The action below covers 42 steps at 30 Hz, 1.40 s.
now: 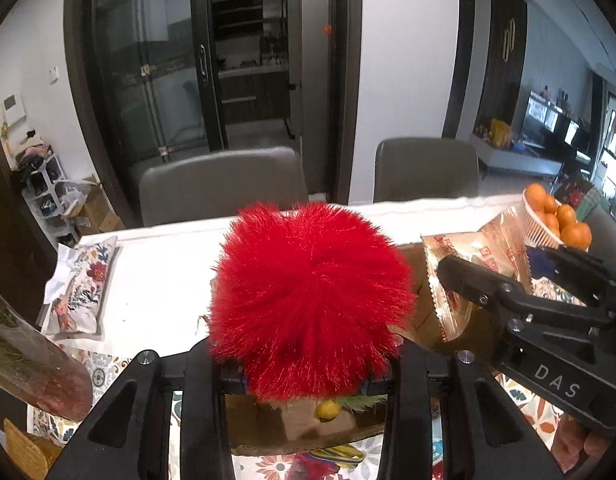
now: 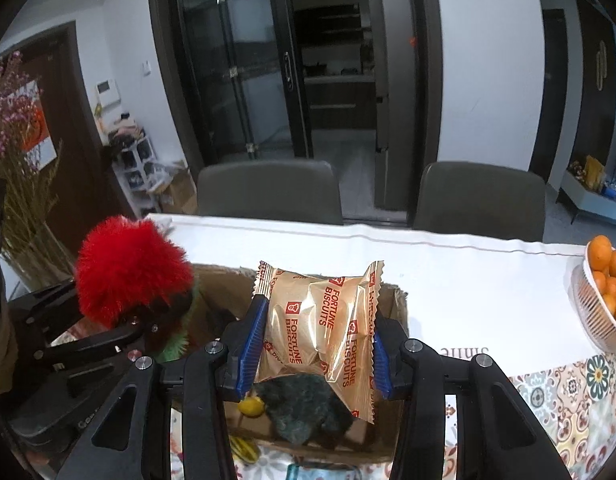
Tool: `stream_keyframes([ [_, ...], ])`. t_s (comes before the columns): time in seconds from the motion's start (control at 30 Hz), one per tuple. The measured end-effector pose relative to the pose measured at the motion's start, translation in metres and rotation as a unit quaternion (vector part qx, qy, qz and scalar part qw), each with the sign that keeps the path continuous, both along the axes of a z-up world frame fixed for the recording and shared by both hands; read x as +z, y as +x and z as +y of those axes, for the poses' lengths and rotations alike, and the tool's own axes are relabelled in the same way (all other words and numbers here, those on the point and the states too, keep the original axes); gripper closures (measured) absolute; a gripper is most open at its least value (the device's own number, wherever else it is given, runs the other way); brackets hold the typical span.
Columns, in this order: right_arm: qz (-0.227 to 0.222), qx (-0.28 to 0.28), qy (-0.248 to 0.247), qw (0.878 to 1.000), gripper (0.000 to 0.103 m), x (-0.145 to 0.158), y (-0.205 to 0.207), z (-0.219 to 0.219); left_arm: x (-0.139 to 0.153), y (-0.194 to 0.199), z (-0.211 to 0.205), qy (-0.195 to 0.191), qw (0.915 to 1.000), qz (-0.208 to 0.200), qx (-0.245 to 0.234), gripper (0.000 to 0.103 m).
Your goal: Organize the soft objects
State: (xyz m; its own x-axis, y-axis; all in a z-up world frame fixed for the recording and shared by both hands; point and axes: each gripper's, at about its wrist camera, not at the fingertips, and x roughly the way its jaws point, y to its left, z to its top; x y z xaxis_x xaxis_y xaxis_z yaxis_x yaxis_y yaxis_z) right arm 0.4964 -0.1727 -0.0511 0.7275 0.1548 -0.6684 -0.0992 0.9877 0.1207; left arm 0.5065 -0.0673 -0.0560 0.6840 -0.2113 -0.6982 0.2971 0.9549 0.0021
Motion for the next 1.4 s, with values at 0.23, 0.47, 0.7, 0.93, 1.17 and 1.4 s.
stream_keyframes([
  [0.23, 0.060, 0.016, 0.013, 0.998, 0.052, -0.025, 0.024, -0.002, -0.023, 0.011, -0.009, 0.029, 0.9981, 0.049, -0.026, 0.059],
  [0.47, 0.093, -0.006, 0.043, 0.995, 0.036, -0.039, 0.031, -0.012, -0.031, 0.008, -0.012, 0.040, 0.9965, 0.068, -0.027, 0.038],
  [0.7, 0.079, -0.028, 0.027, 0.996, 0.036, -0.030, 0.018, -0.017, -0.019, -0.006, -0.005, 0.039, 0.9978, 0.051, -0.016, 0.034],
  [0.93, 0.053, -0.039, 0.017, 0.998, 0.036, -0.009, -0.004, -0.019, 0.004, -0.028, 0.007, 0.030, 0.9993, 0.022, -0.002, 0.034],
  [1.17, 0.017, -0.048, 0.004, 0.999, 0.028, 0.013, -0.034, -0.014, 0.025, -0.056, 0.023, 0.023, 0.9996, -0.013, 0.011, 0.030],
  [1.4, -0.013, -0.054, -0.011, 0.998, 0.019, 0.026, -0.061, -0.006, 0.037, -0.086, 0.035, 0.029, 0.9983, -0.045, 0.021, 0.024],
])
